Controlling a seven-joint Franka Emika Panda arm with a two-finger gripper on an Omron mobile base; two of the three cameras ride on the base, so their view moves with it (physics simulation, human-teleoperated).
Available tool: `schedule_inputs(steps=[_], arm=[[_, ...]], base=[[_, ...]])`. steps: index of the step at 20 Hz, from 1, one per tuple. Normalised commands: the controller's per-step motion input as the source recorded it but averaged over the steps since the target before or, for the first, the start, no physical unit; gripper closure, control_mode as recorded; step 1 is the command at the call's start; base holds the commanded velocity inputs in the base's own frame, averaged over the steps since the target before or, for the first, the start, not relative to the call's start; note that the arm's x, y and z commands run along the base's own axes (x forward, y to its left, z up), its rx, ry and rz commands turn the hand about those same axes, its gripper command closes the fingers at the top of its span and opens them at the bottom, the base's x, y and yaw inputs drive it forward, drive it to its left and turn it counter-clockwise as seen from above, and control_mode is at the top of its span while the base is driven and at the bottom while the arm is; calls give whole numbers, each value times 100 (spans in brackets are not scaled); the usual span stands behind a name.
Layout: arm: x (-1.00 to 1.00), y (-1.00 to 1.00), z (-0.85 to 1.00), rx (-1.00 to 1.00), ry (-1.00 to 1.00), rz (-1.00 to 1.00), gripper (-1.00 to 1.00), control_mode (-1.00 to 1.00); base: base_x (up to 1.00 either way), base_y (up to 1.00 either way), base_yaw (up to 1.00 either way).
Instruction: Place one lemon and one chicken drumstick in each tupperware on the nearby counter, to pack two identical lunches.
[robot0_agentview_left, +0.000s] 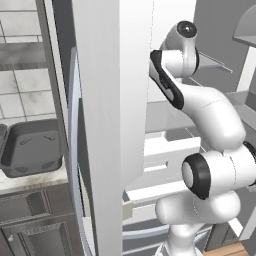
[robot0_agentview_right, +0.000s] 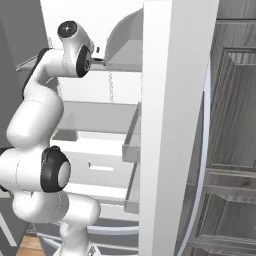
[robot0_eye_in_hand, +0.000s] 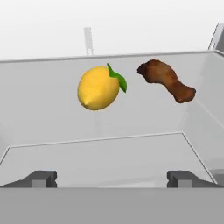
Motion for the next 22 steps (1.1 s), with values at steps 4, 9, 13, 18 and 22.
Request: schedule_inputs(steps=[4,9,13,18,22], arm=[[52,0,0,0,8,0,-100,-100],[51,8,0,0,2,0,-100,-100],[56,15,0,0,0,0,-100,-100],[57,8,0,0,0,0,-100,-100],[58,0,0,0,0,0,-100,-100]], base=[[0,0,0],[0,0,0],[0,0,0],[0,0,0],[0,0,0]])
